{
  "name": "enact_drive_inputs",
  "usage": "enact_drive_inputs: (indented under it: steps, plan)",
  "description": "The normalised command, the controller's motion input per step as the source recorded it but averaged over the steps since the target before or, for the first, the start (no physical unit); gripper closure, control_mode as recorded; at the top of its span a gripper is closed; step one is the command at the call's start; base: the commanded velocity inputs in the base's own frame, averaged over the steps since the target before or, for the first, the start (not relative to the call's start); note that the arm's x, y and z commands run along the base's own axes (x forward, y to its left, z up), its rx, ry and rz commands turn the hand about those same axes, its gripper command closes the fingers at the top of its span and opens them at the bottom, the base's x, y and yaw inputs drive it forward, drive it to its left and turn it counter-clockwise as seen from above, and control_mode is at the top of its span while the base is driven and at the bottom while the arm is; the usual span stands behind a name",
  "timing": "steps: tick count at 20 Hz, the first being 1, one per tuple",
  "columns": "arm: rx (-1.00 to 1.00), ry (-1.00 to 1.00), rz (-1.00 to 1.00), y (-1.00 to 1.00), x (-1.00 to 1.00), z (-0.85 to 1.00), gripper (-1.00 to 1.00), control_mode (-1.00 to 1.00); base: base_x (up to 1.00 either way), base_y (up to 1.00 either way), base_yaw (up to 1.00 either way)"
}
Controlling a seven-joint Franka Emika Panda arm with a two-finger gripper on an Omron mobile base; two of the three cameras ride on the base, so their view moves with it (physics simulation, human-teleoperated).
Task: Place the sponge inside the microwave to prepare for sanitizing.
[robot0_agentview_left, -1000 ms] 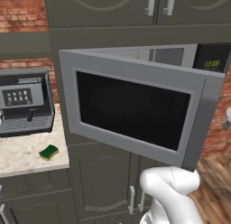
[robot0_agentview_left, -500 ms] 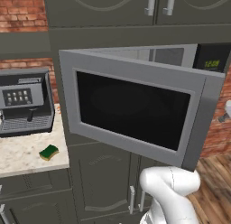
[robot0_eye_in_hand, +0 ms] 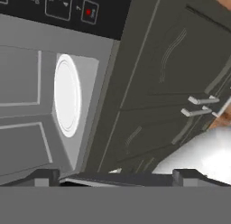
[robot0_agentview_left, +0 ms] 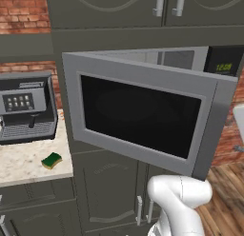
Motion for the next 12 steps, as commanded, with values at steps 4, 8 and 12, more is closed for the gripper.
enact_drive_inputs:
  steps: [4, 8, 12]
  plan:
    - [0.13, 0.01, -0.01, -0.03, 0.48, -0.06, -1.0, -1.0, 0.0, 0.0, 0.0]
    - [0.1, 0.0, 0.05, 0.0, 0.39, -0.08, -1.0, -1.0, 0.0, 0.0, 0.0]
    - [0.13, -0.01, 0.24, 0.06, 0.17, -0.08, -1.0, -1.0, 0.0, 0.0, 0.0]
